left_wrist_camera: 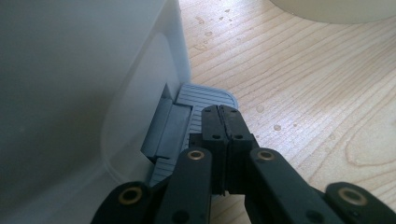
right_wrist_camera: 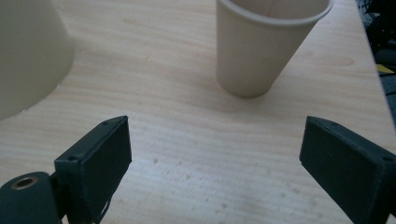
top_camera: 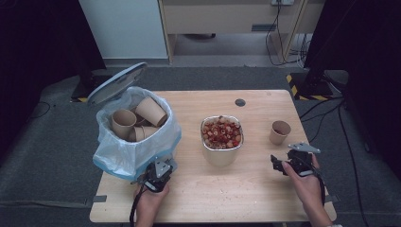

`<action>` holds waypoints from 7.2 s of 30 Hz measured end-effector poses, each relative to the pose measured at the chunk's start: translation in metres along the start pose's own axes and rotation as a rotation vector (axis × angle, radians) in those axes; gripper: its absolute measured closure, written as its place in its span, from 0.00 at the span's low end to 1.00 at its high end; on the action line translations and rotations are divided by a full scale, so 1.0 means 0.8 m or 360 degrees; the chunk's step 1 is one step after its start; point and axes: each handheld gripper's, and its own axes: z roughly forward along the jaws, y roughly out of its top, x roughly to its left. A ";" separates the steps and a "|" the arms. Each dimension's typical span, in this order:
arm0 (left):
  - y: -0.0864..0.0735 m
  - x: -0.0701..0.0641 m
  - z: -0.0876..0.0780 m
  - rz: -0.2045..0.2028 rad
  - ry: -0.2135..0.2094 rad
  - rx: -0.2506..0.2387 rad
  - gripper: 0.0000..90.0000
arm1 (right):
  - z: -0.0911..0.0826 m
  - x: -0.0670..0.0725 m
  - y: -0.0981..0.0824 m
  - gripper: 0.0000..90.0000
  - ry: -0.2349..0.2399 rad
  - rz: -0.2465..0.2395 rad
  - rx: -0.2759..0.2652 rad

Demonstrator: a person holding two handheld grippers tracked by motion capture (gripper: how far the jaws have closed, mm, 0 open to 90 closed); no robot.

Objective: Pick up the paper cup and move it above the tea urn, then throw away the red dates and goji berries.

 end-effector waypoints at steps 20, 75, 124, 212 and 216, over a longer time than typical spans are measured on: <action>0.000 0.001 0.000 -0.0009 -0.0007 -0.0004 0.98 | 0.049 -0.043 0.045 0.17 0.0004 0.0117 -0.0039; -0.001 0.002 0.000 -0.0019 -0.0017 -0.0011 0.98 | 0.101 -0.045 0.055 0.34 0.0045 0.0071 -0.0237; -0.001 0.002 0.000 -0.0024 -0.0022 -0.0011 0.98 | 0.043 -0.045 0.110 0.38 0.0142 -0.0181 -0.0283; -0.001 0.002 0.000 -0.0019 -0.0023 -0.0010 0.98 | -0.002 0.055 0.277 0.39 0.0414 -0.0842 -0.0482; -0.001 0.002 0.000 -0.0025 -0.0025 -0.0016 0.98 | -0.002 0.069 0.277 0.39 0.0400 -0.0914 -0.0504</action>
